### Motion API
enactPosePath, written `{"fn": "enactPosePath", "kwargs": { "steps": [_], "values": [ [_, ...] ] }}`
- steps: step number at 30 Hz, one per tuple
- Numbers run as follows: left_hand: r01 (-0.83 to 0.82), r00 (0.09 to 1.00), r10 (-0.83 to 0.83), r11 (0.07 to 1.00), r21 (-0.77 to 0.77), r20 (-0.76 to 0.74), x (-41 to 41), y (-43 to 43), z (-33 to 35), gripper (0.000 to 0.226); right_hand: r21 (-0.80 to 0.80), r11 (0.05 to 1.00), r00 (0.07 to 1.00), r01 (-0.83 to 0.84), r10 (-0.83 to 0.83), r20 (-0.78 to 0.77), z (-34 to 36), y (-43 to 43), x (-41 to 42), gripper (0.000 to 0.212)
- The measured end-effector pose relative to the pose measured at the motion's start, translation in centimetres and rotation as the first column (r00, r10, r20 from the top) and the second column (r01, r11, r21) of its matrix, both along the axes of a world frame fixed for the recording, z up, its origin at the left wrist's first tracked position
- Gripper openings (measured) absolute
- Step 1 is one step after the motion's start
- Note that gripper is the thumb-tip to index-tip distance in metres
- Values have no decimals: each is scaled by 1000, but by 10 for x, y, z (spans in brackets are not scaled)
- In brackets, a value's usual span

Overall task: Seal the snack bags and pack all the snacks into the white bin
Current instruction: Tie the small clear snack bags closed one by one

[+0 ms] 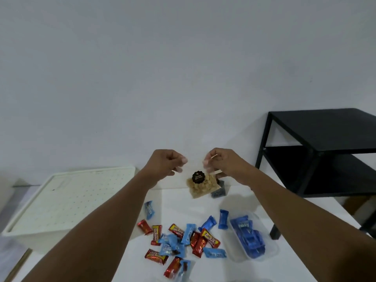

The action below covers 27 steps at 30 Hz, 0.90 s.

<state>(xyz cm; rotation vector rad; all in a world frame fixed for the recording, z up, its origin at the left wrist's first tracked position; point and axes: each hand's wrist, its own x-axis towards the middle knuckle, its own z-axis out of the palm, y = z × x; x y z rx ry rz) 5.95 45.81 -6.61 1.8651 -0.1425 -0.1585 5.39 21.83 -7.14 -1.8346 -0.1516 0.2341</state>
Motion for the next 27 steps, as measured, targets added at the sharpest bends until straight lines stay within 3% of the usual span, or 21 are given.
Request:
{"fn": "enactPosePath", "kwargs": {
  "steps": [3,6,10,14,18,24,27],
  "values": [
    [22,999,-24,997,-74,-26,1,-8,4,25,44,999,1000,16,-17,26,6,3,-3,26],
    [9,998,-20,984,-179,-57,3,-11,7,33,135,990,998,47,-53,39,9,3,-5,20],
    [-27,994,-7,947,-321,-105,1,-10,3,23,211,976,998,54,-61,25,14,1,-8,21],
    [-35,998,21,956,-290,-52,-3,-14,-1,9,186,981,998,63,-67,19,17,4,-11,19],
    [1,1000,-2,963,-269,-5,-7,-20,3,9,141,988,995,55,-66,74,20,10,-12,18],
    [-2,995,-30,943,-334,-93,-13,-20,5,10,19,998,976,67,-70,205,28,13,-9,24],
    [14,997,-35,963,-268,-71,-14,-22,6,16,19,997,974,78,-80,210,30,14,-9,23]
  ]
}}
